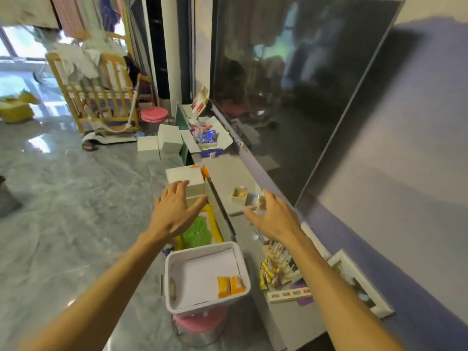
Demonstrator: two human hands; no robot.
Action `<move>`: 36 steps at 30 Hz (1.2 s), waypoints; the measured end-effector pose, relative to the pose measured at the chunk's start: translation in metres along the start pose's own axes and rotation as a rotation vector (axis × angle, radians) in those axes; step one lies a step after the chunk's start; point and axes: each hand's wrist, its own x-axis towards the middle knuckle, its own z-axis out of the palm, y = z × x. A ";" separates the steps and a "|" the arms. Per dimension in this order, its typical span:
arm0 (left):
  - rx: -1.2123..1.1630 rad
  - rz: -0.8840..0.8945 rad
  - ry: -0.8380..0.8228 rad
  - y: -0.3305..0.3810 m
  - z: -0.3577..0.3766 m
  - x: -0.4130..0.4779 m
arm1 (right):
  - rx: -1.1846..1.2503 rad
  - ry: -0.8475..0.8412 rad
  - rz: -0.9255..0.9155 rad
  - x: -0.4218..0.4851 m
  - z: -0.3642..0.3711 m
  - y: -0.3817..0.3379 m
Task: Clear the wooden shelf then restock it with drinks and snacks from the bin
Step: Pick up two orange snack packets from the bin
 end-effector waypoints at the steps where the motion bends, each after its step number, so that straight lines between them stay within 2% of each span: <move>1: 0.003 -0.021 -0.021 -0.011 0.011 0.003 | -0.003 -0.037 -0.007 0.011 0.017 0.001; 6: -0.009 -0.151 -0.161 -0.055 0.091 0.005 | -0.054 -0.244 -0.017 0.054 0.100 0.024; 13: -0.019 -0.310 -0.343 -0.108 0.260 -0.001 | -0.088 -0.423 0.066 0.098 0.258 0.111; 18: -0.042 -0.430 -0.515 -0.156 0.404 -0.015 | -0.193 -0.484 0.052 0.103 0.395 0.186; 22: -0.095 -0.521 -0.623 -0.180 0.491 -0.036 | -0.300 -0.488 -0.029 0.092 0.477 0.232; 26: -0.148 -0.572 -0.644 -0.185 0.533 -0.046 | -0.389 -0.416 -0.061 0.075 0.525 0.255; 29: -0.180 -0.601 -0.595 -0.186 0.546 -0.044 | -0.412 -0.336 -0.034 0.072 0.541 0.254; 36: -0.212 -0.607 -0.507 -0.188 0.541 -0.032 | -0.237 -0.271 0.088 0.077 0.544 0.251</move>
